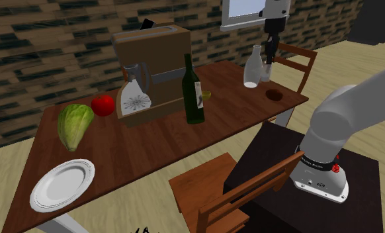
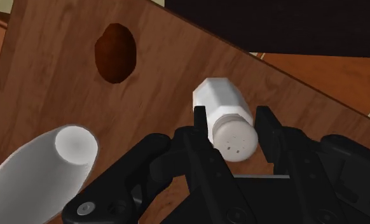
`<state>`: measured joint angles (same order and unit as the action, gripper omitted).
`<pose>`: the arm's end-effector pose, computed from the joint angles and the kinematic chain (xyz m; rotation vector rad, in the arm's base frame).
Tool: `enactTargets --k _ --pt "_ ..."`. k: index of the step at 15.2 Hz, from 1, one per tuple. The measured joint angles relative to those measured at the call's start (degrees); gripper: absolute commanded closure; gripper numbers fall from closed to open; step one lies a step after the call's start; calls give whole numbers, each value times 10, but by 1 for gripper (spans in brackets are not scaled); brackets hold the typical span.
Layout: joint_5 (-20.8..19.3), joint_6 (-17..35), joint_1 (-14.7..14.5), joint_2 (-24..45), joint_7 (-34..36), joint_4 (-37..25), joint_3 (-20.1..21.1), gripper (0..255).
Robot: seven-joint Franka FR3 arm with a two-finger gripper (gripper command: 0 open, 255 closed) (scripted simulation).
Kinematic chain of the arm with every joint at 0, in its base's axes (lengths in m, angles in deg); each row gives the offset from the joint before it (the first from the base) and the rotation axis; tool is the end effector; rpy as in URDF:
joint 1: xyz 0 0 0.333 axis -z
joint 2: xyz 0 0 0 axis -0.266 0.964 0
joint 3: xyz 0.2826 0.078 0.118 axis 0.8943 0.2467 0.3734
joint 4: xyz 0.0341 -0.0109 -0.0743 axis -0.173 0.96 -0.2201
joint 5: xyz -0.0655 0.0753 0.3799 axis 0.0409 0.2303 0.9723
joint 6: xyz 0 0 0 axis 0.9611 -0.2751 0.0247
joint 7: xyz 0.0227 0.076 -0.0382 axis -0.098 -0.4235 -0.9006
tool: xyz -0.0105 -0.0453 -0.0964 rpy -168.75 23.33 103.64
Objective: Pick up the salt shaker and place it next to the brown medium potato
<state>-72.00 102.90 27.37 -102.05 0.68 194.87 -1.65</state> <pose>0.3083 -0.1929 0.5421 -3.0604 -0.0912 0.1918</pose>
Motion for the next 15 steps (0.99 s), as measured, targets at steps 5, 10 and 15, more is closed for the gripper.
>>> enactTargets --k 5,10,15 --pt "-43 -10 29 -13 -68 -5 -54 255" --pt "-80 -11 51 -8 -135 -21 -108 255" --pt "-112 -7 67 20 -212 -60 -173 255"
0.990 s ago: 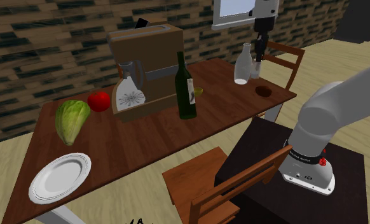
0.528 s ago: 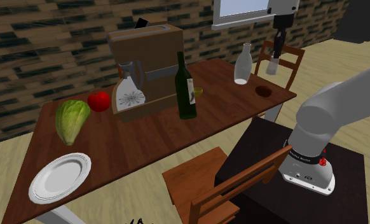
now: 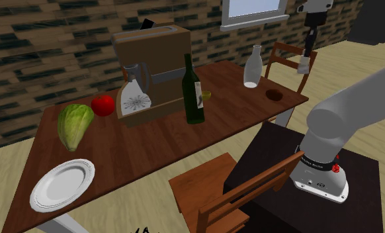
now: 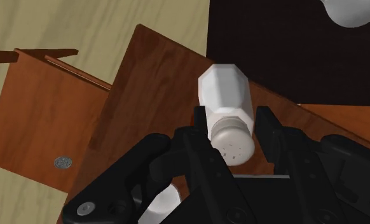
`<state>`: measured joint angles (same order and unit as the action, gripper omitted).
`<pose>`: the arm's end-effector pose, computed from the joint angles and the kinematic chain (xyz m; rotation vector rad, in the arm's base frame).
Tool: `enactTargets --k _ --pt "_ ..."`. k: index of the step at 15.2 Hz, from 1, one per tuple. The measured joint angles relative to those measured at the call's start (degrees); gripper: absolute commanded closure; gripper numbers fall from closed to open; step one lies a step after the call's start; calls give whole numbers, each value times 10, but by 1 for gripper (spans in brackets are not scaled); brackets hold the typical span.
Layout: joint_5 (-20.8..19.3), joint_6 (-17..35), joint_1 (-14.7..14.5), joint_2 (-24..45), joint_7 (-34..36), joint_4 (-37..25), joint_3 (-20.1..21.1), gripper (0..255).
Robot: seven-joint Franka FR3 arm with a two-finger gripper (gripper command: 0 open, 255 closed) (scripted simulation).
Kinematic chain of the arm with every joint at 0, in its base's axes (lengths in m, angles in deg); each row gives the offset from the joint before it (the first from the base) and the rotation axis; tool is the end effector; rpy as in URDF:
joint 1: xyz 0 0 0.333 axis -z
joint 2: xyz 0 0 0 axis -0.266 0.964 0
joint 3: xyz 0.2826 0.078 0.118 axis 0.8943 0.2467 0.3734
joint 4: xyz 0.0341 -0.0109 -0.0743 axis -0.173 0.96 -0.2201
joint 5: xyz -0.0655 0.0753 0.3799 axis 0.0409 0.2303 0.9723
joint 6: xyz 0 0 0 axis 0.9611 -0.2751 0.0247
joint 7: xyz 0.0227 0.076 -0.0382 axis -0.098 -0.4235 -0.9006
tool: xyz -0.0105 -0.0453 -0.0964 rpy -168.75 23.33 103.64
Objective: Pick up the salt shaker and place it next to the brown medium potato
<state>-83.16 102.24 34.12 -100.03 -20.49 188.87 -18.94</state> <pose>0.1921 -0.3541 0.5447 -3.0599 -0.0909 0.1909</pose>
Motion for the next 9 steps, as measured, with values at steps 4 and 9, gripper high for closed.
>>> enactTargets --k 4,9 --pt "-15 16 6 21 -44 -15 -41 255" --pt "-21 52 8 25 -44 17 -54 255"
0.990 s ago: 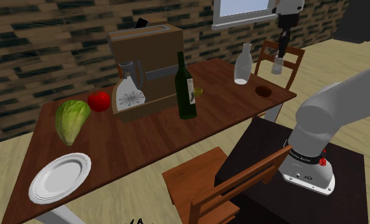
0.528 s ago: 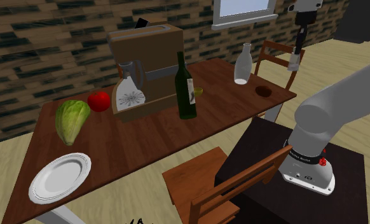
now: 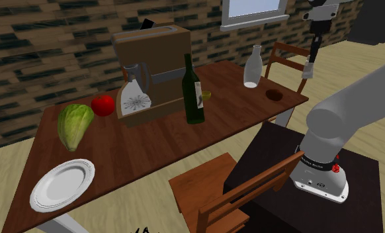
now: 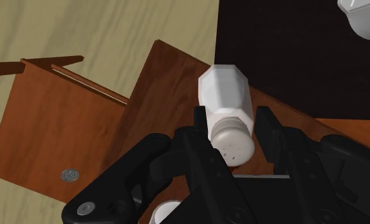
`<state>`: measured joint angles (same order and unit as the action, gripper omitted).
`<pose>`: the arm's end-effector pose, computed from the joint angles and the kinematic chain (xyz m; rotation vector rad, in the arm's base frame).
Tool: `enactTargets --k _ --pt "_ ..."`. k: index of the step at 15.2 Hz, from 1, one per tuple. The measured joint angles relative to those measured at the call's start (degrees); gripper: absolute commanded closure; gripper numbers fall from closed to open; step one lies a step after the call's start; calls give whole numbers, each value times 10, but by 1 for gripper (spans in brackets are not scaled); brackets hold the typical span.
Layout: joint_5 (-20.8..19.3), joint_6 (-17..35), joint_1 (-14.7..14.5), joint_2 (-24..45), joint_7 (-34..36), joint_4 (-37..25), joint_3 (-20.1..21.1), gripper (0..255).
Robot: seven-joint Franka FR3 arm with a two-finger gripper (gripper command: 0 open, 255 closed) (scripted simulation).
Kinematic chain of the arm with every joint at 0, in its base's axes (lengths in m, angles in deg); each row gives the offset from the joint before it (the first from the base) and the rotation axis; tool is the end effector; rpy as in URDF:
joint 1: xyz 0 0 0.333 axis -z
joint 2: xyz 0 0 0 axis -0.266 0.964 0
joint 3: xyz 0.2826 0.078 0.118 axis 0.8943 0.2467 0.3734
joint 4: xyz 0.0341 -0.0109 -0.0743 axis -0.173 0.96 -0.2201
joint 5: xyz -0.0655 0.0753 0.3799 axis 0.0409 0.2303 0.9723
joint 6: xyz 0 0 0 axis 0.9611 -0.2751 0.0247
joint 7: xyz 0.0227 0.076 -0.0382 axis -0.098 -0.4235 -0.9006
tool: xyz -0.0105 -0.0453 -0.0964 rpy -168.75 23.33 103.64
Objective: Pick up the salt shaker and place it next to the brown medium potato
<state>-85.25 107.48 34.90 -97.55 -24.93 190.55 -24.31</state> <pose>0.1680 -0.3880 0.5119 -3.0598 -0.0936 0.1929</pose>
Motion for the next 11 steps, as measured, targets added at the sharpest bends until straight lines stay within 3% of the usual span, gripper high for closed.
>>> enactTargets --k 11 --pt "-11 86 1 16 3 69 -28 255"
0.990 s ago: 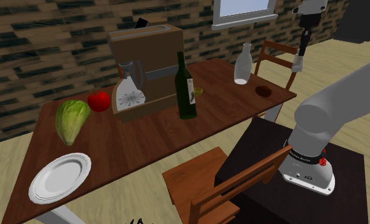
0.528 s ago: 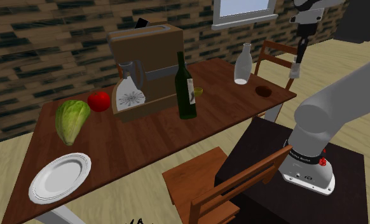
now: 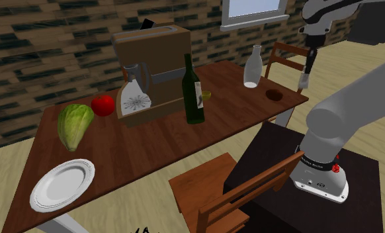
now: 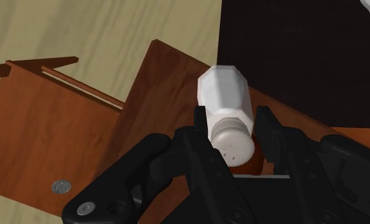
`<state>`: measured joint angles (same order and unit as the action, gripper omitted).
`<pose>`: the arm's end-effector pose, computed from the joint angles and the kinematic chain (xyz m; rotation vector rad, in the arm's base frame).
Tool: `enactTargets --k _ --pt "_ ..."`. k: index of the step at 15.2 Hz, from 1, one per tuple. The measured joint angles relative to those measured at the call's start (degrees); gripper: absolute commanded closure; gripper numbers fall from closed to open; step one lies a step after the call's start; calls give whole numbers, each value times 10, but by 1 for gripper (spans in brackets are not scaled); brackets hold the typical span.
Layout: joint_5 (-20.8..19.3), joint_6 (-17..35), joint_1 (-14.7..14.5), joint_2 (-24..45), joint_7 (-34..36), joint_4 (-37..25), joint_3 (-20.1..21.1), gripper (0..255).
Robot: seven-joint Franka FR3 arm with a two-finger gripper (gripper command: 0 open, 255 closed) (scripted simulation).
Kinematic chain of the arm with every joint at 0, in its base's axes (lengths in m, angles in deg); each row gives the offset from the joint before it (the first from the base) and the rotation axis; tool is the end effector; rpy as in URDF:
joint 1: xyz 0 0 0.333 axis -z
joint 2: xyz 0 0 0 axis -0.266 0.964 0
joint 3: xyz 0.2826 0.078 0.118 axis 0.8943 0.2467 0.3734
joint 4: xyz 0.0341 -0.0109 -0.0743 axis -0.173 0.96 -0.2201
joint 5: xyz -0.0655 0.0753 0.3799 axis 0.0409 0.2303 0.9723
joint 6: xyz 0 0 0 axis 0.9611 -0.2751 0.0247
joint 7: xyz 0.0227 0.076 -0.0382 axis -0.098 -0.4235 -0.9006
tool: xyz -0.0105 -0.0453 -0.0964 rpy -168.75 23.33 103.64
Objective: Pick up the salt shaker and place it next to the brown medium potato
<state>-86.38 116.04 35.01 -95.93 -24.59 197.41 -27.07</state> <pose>0.1677 -0.3893 0.4546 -3.0598 -0.0933 0.1929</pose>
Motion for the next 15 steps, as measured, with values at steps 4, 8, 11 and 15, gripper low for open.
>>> enactTargets --k 4,8,11,15 --pt "-4 35 0 10 1 26 -11 255" --pt "-6 70 -3 24 1 47 -25 255" --pt "-6 96 -5 37 -2 59 -36 255" --pt "-6 128 -9 53 -2 76 -46 255"
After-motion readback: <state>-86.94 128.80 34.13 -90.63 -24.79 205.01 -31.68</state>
